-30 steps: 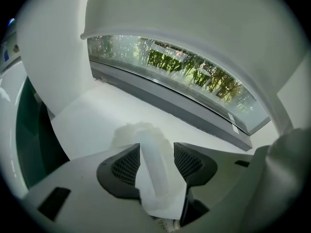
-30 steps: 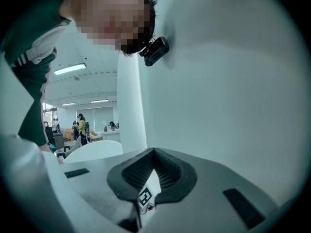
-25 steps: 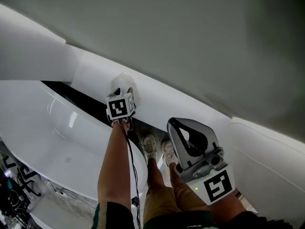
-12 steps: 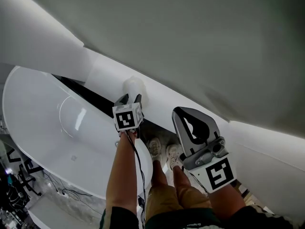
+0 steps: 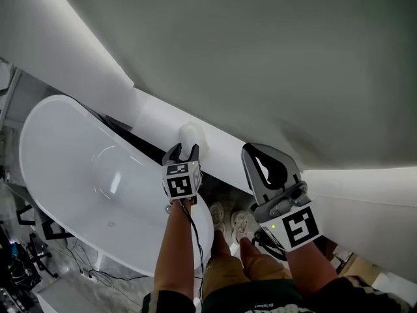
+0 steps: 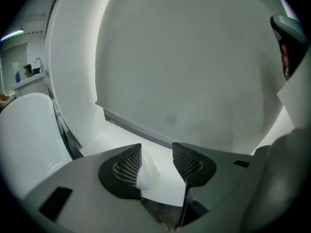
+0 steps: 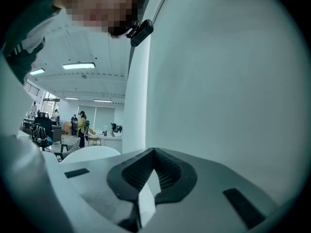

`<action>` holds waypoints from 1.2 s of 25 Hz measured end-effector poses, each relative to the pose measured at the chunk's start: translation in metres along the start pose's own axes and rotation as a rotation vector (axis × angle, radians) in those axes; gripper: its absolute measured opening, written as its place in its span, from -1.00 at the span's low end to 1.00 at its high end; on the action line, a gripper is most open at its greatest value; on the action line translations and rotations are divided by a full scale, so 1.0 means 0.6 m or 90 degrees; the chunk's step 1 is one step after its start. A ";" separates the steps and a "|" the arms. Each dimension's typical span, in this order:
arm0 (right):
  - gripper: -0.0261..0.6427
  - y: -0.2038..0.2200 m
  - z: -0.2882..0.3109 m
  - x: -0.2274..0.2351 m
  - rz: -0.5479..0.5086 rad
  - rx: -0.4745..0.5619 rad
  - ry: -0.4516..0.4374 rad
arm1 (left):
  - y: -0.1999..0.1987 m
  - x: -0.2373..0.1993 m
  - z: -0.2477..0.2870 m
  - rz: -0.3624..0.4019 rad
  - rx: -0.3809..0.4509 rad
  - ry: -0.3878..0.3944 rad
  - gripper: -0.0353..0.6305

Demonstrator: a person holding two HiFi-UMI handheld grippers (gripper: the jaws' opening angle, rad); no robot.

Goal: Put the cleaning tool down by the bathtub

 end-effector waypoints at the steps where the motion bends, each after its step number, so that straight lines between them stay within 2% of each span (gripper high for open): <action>1: -0.87 -0.012 -0.001 -0.001 -0.007 0.005 0.000 | -0.012 0.001 -0.015 -0.001 0.010 0.003 -0.27; 9: -0.87 -0.111 -0.033 -0.016 -0.037 0.005 0.009 | -0.120 0.013 -0.189 -0.009 0.118 0.022 -0.27; 14: -0.87 -0.170 -0.058 -0.047 -0.067 -0.002 -0.017 | -0.182 0.022 -0.315 -0.008 0.203 0.028 -0.27; 19: -0.87 -0.216 -0.082 -0.062 -0.070 0.035 -0.025 | -0.236 0.036 -0.436 -0.026 0.299 0.055 -0.27; 22: -0.87 -0.243 -0.094 -0.071 -0.069 0.054 -0.027 | -0.261 0.046 -0.506 -0.005 0.366 0.061 -0.27; 26: -0.87 -0.276 -0.093 -0.092 -0.086 0.068 -0.046 | -0.291 0.044 -0.586 0.048 0.455 0.052 -0.27; 30: -0.87 -0.303 -0.092 -0.108 -0.107 0.084 -0.069 | -0.315 0.051 -0.649 0.074 0.522 0.068 -0.27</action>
Point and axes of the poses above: the fingertips, and each gripper's own axes: z forward along the fingers, x to its right, y out of its underside, the point moved 2 cm from there along -z, backward along the fingers, and after that the axes turned 13 degrees about -y, right-handed, at the moved point
